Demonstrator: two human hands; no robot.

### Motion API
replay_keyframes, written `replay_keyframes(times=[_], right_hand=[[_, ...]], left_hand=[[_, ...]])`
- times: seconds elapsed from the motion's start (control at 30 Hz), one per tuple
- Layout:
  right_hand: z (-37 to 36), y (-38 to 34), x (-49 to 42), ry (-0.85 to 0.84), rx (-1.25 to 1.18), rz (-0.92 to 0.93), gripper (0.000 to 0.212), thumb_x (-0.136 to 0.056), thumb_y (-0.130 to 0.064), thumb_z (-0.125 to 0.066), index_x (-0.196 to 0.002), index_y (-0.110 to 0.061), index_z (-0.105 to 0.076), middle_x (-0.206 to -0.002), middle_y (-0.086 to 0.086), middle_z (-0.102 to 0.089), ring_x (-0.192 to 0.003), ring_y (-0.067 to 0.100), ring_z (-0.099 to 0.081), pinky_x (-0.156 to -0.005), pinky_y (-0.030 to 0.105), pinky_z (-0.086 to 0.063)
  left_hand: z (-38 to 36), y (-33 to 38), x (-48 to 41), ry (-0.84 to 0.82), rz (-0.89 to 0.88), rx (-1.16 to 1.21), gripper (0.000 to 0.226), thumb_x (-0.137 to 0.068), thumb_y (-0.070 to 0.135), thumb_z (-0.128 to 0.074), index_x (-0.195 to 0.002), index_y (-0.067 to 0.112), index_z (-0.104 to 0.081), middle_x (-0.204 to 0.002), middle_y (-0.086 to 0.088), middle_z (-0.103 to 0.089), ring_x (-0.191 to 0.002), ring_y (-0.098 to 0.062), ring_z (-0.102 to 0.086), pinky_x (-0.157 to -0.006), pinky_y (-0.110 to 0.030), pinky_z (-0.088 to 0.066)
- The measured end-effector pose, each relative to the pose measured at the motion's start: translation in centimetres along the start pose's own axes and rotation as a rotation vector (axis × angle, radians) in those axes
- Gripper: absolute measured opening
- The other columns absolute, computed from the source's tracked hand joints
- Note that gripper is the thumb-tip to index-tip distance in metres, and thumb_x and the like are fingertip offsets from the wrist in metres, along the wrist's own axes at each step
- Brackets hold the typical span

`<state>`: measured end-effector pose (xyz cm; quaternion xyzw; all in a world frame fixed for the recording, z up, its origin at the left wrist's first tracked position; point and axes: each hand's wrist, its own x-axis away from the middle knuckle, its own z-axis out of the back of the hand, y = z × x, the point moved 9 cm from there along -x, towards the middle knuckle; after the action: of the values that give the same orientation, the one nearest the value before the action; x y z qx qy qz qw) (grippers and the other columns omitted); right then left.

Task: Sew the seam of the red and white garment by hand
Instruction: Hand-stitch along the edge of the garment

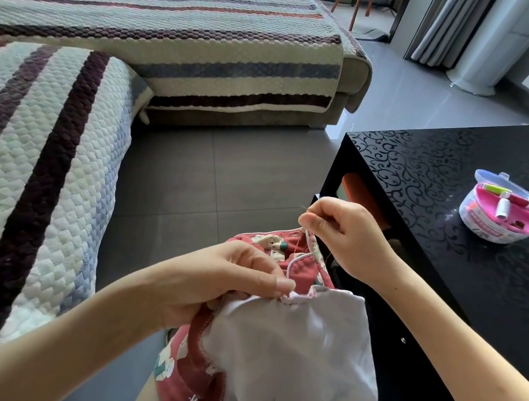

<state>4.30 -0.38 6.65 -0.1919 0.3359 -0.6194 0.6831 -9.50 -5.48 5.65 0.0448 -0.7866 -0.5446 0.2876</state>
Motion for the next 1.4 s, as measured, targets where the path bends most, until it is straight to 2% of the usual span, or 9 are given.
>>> replay_keyframes(times=[0.17, 0.27, 0.37, 0.5, 0.8, 0.93, 1.03, 1.2, 1.4], right_hand=[[0.3, -2.9, 1.5, -0.078, -0.457, 0.045, 0.026, -0.089, -0.038, -0.062, -0.089, -0.012, -0.063, -0.056, 0.018, -0.037, -0.051, 0.020, -0.030, -0.050, 0.016, -0.029], [-0.2, -4.8, 3.2, -0.248, -0.613, 0.057, 0.036, -0.080, -0.055, -0.065, -0.085, -0.019, -0.070, -0.064, 0.003, -0.056, -0.058, 0.011, -0.046, -0.055, 0.016, -0.034], [-1.5, -5.3, 4.4, -0.376, -0.605, 0.013, 0.018, -0.076, -0.037, -0.071, -0.077, -0.019, -0.072, -0.062, 0.010, -0.053, -0.060, 0.013, -0.044, -0.054, 0.017, -0.031], [-1.6, -5.0, 5.3, -0.397, -0.687, -0.067, 0.019, -0.077, -0.013, -0.069, -0.061, -0.020, -0.063, -0.058, 0.003, -0.046, -0.057, 0.007, -0.040, -0.052, 0.013, -0.030], [-1.2, -4.9, 6.0, -0.393, -0.805, -0.155, 0.018, -0.070, -0.027, -0.071, -0.057, -0.019, -0.061, -0.058, -0.005, -0.050, -0.056, 0.006, -0.045, -0.054, 0.014, -0.037], [-0.3, -4.4, 6.1, -0.352, -0.767, -0.193, 0.019, -0.067, -0.015, -0.076, -0.054, -0.017, -0.063, -0.055, -0.006, -0.053, -0.053, 0.003, -0.048, -0.052, 0.010, -0.038], [0.5, -4.2, 6.1, -0.319, -0.735, -0.209, 0.016, -0.066, -0.008, -0.072, -0.055, -0.012, -0.060, -0.052, -0.009, -0.054, -0.050, -0.001, -0.048, -0.051, 0.007, -0.037], [1.6, -3.8, 6.1, -0.263, -0.452, -0.148, 0.026, -0.069, -0.014, -0.082, -0.058, -0.008, -0.059, -0.052, 0.007, -0.037, -0.048, 0.010, -0.028, -0.048, 0.005, -0.030], [3.1, -4.1, 6.5, -0.030, 0.017, 0.034, 0.021, -0.068, -0.040, -0.069, -0.059, -0.026, -0.057, -0.053, 0.001, -0.054, -0.047, 0.011, -0.040, -0.048, 0.014, -0.030]], left_hand=[[0.7, 0.2, 0.0, 0.075, -0.034, 0.075, 0.026, -0.080, 0.015, -0.070, -0.057, 0.010, -0.060, -0.048, 0.004, -0.054, -0.036, -0.001, -0.047, -0.038, -0.010, -0.037], [1.0, 0.8, 0.3, 0.139, -0.077, 0.078, 0.022, -0.083, 0.012, -0.066, -0.064, 0.004, -0.060, -0.048, 0.004, -0.055, -0.037, -0.001, -0.048, -0.037, -0.010, -0.037], [1.3, 1.3, 0.5, 0.203, -0.133, 0.037, 0.021, -0.088, 0.008, -0.056, -0.072, -0.004, -0.061, -0.047, 0.004, -0.056, -0.036, 0.000, -0.048, -0.036, -0.008, -0.035], [2.8, 1.7, 1.0, 0.364, -0.289, -0.115, 0.025, -0.081, 0.022, -0.072, -0.076, -0.003, -0.070, -0.068, -0.009, -0.062, -0.063, -0.015, -0.054, -0.052, -0.018, -0.042], [3.6, 2.4, 1.7, 0.554, -0.435, -0.264, 0.030, -0.082, 0.034, -0.064, -0.061, 0.012, -0.065, -0.057, 0.001, -0.051, -0.058, -0.012, -0.043, -0.051, -0.024, -0.033], [3.3, 1.2, 0.9, 0.372, -0.289, -0.186, 0.041, -0.076, 0.045, -0.072, -0.080, 0.004, -0.071, -0.075, -0.014, -0.066, -0.071, -0.016, -0.055, -0.063, -0.026, -0.043], [3.2, 0.8, 0.7, 0.268, -0.201, -0.129, 0.026, -0.062, 0.014, -0.081, -0.084, 0.003, -0.071, -0.079, -0.006, -0.071, -0.072, -0.011, -0.065, -0.061, -0.017, -0.050], [4.0, 1.1, 1.1, 0.367, -0.183, -0.158, 0.027, -0.053, 0.000, -0.081, -0.077, -0.001, -0.068, -0.061, -0.002, -0.065, -0.050, -0.008, -0.059, -0.043, -0.015, -0.047], [4.3, 1.6, 1.3, 0.423, -0.264, -0.184, 0.024, -0.053, 0.010, -0.089, -0.070, 0.008, -0.073, -0.059, 0.001, -0.065, -0.052, -0.006, -0.057, -0.047, -0.018, -0.050]])
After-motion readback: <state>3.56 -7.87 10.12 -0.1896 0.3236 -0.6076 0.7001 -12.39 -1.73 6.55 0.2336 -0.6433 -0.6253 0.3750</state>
